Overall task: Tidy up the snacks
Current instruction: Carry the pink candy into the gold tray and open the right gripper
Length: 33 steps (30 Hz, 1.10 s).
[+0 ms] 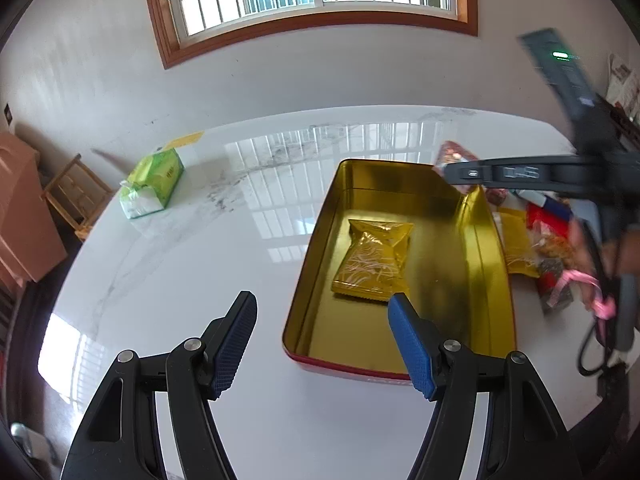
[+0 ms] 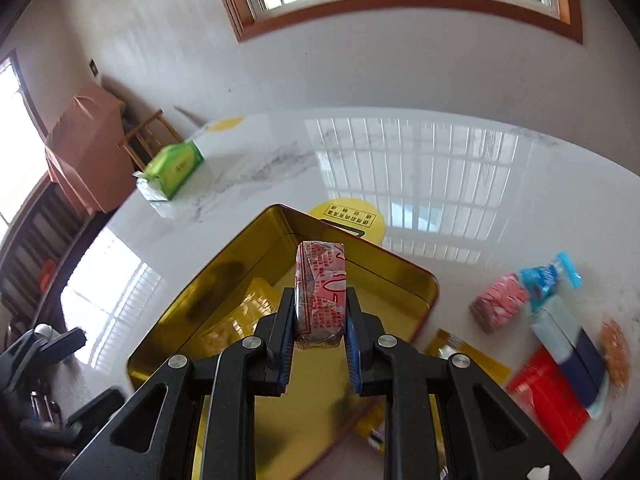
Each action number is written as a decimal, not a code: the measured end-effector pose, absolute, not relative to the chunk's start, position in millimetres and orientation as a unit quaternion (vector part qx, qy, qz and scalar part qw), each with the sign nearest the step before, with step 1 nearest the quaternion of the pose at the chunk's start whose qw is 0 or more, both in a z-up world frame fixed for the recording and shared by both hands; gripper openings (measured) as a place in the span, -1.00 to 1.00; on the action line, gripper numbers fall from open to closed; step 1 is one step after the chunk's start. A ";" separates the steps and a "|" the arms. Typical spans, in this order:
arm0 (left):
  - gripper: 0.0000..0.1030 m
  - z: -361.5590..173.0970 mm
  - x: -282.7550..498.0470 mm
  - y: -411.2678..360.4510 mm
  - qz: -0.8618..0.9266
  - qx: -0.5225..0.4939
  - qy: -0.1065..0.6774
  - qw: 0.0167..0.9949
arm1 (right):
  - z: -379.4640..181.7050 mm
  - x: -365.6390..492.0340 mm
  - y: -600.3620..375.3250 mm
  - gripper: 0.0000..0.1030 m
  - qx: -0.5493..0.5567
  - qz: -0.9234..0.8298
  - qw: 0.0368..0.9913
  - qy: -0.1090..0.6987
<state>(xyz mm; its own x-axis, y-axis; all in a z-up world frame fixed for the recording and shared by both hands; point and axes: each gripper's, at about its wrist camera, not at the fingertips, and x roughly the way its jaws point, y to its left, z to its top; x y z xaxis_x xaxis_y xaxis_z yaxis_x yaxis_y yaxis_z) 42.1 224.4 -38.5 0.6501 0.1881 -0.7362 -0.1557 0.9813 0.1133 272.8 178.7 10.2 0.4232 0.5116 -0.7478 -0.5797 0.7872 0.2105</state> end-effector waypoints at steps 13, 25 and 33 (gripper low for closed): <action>0.34 -51.2 44.5 228.9 0.093 0.031 0.422 0.901 | -5.1 297.3 221.7 -0.56 -0.059 0.307 0.840 0.443; 0.34 -55.3 42.4 231.6 0.095 0.033 0.425 0.900 | 38.2 248.7 130.6 -0.26 0.019 0.312 0.890 0.332; 0.34 -45.9 41.0 205.1 0.039 0.041 0.418 0.907 | 17.5 205.0 -48.3 0.06 0.006 0.140 0.942 0.305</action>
